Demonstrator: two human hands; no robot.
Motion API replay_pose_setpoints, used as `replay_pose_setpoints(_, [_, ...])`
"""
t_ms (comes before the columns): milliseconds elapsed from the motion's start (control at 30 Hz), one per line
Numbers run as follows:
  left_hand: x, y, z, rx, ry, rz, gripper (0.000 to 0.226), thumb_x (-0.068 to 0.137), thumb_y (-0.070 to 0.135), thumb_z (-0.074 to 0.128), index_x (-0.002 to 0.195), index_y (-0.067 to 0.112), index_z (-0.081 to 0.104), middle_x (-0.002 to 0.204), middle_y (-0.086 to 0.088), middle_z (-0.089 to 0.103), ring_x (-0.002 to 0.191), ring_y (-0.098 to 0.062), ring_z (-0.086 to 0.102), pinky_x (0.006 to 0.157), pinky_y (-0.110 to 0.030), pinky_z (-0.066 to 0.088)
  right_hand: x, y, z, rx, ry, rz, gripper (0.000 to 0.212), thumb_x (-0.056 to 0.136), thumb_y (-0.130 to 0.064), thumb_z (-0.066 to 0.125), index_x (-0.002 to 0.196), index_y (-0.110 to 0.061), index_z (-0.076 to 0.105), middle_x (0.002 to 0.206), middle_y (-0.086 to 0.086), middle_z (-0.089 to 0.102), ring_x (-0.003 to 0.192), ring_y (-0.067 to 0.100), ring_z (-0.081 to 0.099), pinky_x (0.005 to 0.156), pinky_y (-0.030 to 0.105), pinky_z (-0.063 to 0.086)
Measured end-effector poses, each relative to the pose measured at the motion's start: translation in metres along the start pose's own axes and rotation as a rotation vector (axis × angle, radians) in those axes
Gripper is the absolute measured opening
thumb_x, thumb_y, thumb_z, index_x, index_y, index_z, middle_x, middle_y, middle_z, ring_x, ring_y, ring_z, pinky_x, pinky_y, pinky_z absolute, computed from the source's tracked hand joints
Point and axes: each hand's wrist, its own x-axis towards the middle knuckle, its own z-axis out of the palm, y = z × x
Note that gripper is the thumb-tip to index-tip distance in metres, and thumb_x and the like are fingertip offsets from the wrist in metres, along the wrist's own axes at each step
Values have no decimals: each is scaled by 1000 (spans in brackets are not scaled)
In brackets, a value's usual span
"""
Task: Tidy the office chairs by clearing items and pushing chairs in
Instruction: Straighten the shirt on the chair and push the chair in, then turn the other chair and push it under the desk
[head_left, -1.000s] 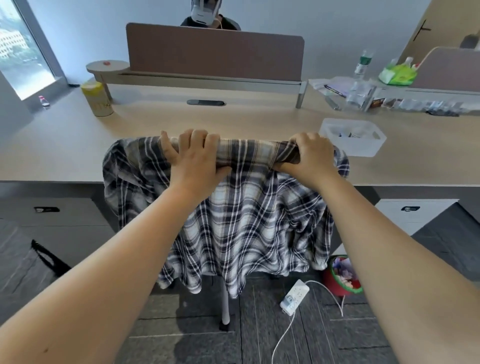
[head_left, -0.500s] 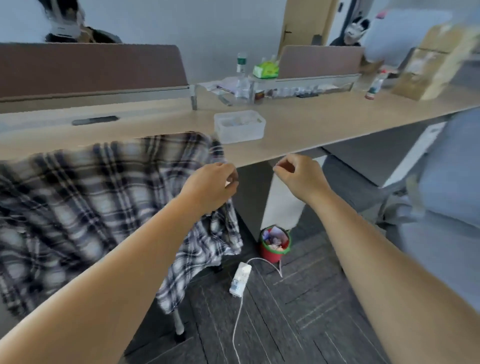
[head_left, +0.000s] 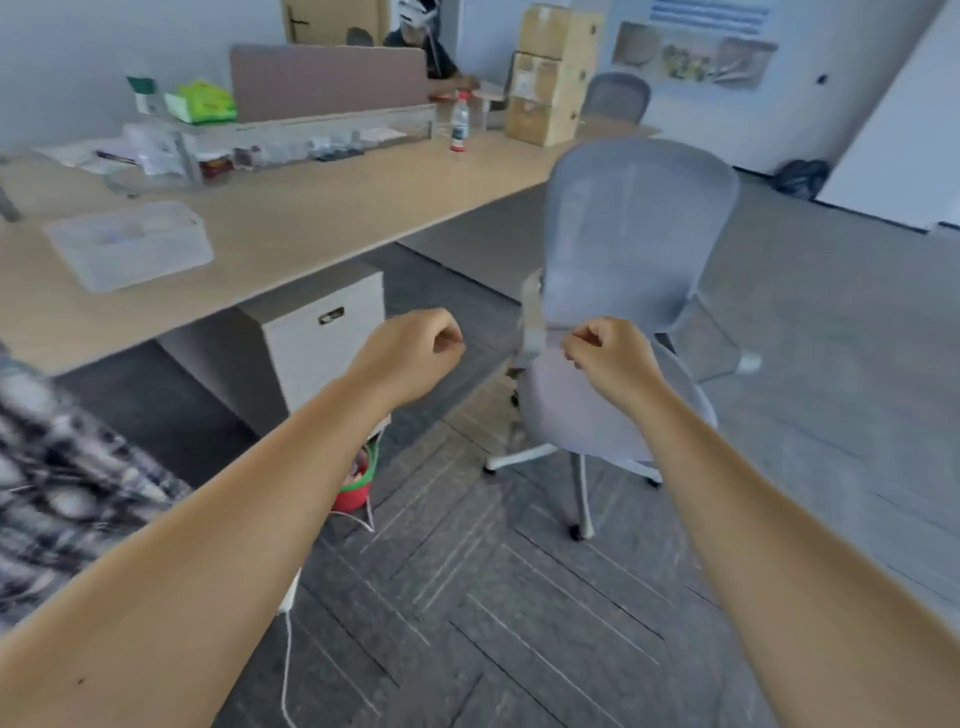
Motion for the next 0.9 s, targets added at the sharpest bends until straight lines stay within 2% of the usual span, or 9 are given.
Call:
replay_pose_setpoints(100, [22,39,41,-38,-79,31,22,89,22,48,104,11,60,110,-7,65,101,-23,58,86,-33,45,5,48,-36,23,38,108,33,85,-21,50,90,11,59,90,28,64,76,28,55,64,29,34])
replay_pose_setpoints(200, [46,70,74,-42,-151,67,23,89,22,47,105,10,60,111,-7,65,102,-23,58,87,-35,46,11,88,-67,41,86,178,31,85,-21,51,92,7,62,86,20,65,83,30,59,66,31,40])
replay_pose_setpoints(267, [63,90,93,-60,-184,84,23,88,21,47,104,11,60,111,-8,65,102,-24,58,87,-36,46,16,113,-84,48,137,222,31,85,-20,51,93,8,62,96,25,68,86,33,60,72,34,44])
replay_pose_setpoints(333, [82,110,111,-81,-211,107,22,88,20,48,103,11,60,110,-8,66,102,-25,59,87,-35,45,21,137,-100,38,169,276,30,83,-20,51,92,6,62,100,24,67,84,29,59,69,31,40])
replay_pose_setpoints(533, [150,155,172,-141,-282,165,22,88,20,49,104,10,61,110,-7,66,104,-24,58,88,-33,44,61,203,-143,52,233,394,30,84,-18,52,90,10,60,87,30,61,74,31,53,63,29,35])
replay_pose_setpoints(667, [219,175,216,-172,-303,161,21,88,20,50,102,10,62,103,-4,64,101,-21,58,75,-24,36,115,239,-166,45,246,451,27,87,-18,50,94,5,64,80,12,58,73,21,50,52,24,33])
replay_pose_setpoints(767, [260,185,238,-212,-319,138,20,87,18,51,101,9,63,94,-2,60,96,-21,57,74,-21,33,151,258,-181,37,250,475,31,87,-17,50,100,8,62,81,19,58,72,21,48,52,25,32])
replay_pose_setpoints(833, [294,195,255,-215,-332,122,20,87,19,51,100,9,63,91,1,58,90,-18,54,74,-21,33,179,274,-195,48,271,487,30,87,-17,50,95,10,61,80,19,57,73,22,48,54,25,32])
replay_pose_setpoints(900, [321,205,272,-216,-350,104,20,87,20,51,100,10,63,90,2,57,87,-15,50,74,-22,33,202,289,-207,53,275,505,23,87,-16,50,88,3,63,82,15,59,75,22,50,54,25,34])
